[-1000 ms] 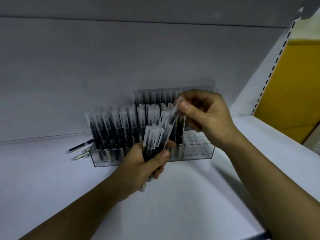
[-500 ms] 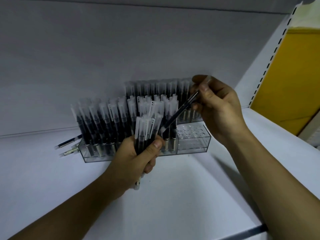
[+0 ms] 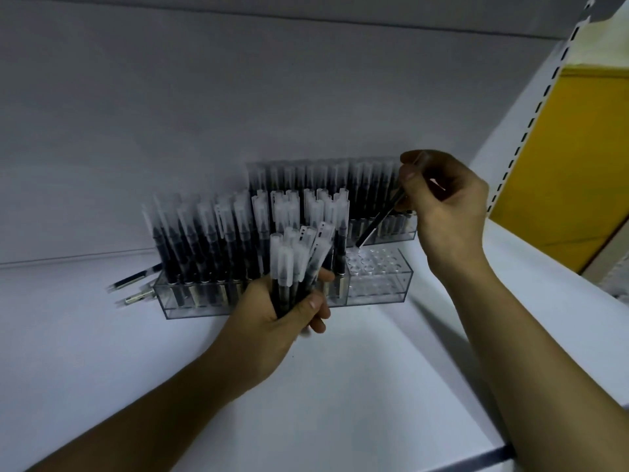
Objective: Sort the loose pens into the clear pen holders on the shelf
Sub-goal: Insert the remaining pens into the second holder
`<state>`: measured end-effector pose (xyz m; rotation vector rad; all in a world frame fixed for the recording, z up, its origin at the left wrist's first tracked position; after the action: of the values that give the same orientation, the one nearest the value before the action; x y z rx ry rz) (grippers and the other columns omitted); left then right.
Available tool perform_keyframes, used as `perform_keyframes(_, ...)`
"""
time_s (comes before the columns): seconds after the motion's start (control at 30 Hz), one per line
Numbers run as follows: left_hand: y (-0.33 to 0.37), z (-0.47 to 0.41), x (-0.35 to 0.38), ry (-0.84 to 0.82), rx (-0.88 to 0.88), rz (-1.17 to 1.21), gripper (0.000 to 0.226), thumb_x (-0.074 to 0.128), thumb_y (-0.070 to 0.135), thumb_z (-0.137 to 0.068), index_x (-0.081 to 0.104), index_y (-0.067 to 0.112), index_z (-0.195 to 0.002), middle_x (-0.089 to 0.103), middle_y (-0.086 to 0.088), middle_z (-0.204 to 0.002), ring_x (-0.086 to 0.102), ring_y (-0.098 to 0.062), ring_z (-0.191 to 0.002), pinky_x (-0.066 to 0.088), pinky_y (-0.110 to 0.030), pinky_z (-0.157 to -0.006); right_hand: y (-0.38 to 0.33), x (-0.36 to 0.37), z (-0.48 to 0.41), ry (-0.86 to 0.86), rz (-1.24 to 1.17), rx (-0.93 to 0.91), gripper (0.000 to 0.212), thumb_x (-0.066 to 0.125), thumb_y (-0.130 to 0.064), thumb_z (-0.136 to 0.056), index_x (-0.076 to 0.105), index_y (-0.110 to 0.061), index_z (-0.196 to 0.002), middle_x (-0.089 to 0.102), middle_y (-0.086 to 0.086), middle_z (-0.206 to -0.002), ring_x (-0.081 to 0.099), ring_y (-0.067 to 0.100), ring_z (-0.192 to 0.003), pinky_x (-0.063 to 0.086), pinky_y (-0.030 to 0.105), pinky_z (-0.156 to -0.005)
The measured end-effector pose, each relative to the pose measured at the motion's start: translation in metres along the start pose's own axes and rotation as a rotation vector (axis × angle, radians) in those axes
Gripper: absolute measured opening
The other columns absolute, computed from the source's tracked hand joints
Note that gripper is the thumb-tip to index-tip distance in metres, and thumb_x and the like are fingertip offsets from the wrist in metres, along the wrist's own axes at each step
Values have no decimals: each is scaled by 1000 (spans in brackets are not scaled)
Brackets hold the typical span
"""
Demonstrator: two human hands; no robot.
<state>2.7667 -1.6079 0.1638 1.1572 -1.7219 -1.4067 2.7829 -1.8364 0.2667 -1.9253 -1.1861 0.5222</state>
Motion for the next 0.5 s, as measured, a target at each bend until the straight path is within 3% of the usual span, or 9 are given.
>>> perform_keyframes(0.13, 2, 0, 1, 1, 9, -6, 22, 53, 2, -97, 66, 14, -110, 73, -8, -83, 68, -15, -70, 45, -14, -52, -2, 11, 3, -82, 94, -51, 9, 70, -11, -95, 71, -17, -102, 75, -10, -97, 72, 18, -86, 62, 49, -81)
perform_keyframes(0.3, 2, 0, 3, -3, 5, 0, 26, 52, 3, -98, 64, 16, -116, 74, -8, -87, 67, -14, -71, 45, -15, -52, -3, 25, 7, -169, 217, -128, 23, 73, -15, -93, 72, -10, -116, 74, -2, -102, 70, 20, -93, 60, 36, -85)
perform_keyframes(0.5, 2, -2, 4, -9, 19, 9, 19, 50, 4, -97, 62, 1, -112, 75, -10, -91, 65, -14, -68, 46, -21, -49, 3, 47, 14, -343, 311, -185, 32, 73, -20, -94, 69, -16, -126, 72, -10, -113, 68, 6, -107, 57, 30, -94)
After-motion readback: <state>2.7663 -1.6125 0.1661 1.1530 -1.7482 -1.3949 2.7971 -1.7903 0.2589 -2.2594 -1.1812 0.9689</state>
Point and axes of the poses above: each hand's wrist, its own z-axis away from the middle knuckle, its own x-axis out of the palm, y = z × x, the point moved 10 cm from there along -z, towards the middle knuckle
